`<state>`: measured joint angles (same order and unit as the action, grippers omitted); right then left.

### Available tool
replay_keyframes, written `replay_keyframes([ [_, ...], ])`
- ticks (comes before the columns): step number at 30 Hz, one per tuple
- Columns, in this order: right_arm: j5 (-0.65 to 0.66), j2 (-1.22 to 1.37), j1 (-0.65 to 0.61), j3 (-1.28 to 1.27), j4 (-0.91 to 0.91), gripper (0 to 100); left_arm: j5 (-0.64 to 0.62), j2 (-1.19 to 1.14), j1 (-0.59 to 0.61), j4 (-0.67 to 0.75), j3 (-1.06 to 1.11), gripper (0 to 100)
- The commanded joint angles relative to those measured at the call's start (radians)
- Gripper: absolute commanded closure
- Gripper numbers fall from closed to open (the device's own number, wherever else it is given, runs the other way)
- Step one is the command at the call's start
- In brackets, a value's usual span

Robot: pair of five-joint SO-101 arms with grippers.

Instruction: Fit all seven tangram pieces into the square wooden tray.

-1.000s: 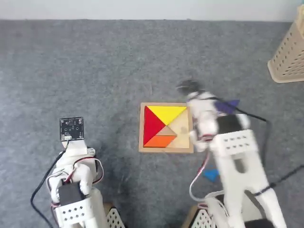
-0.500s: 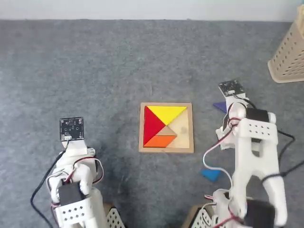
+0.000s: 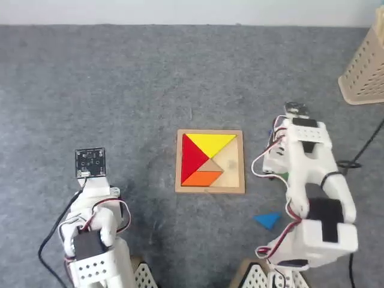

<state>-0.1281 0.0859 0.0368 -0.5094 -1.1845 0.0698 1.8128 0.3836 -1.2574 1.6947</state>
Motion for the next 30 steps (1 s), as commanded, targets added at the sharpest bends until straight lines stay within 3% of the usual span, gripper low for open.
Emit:
replay_keyframes([
  [1, -0.023, -0.007, 0.067, 0.068, 0.047, 75.3, -0.009, 0.014, -0.003, -0.006, -0.01, 99],
  [8, -0.015, 0.013, 0.077, 0.049, 0.097, 76.3, -0.009, 0.014, -0.003, -0.006, -0.01, 99],
  [14, -0.025, 0.056, 0.064, 0.055, 0.099, 88.7, -0.009, 0.014, -0.003, -0.006, -0.01, 99],
  [20, -0.023, 0.084, -0.01, 0.086, 0.068, 79.6, -0.009, 0.014, -0.003, -0.006, -0.01, 99],
  [30, 0.051, 0.064, -0.05, 0.219, -0.087, 74.3, -0.009, 0.014, -0.003, -0.006, -0.01, 99],
])
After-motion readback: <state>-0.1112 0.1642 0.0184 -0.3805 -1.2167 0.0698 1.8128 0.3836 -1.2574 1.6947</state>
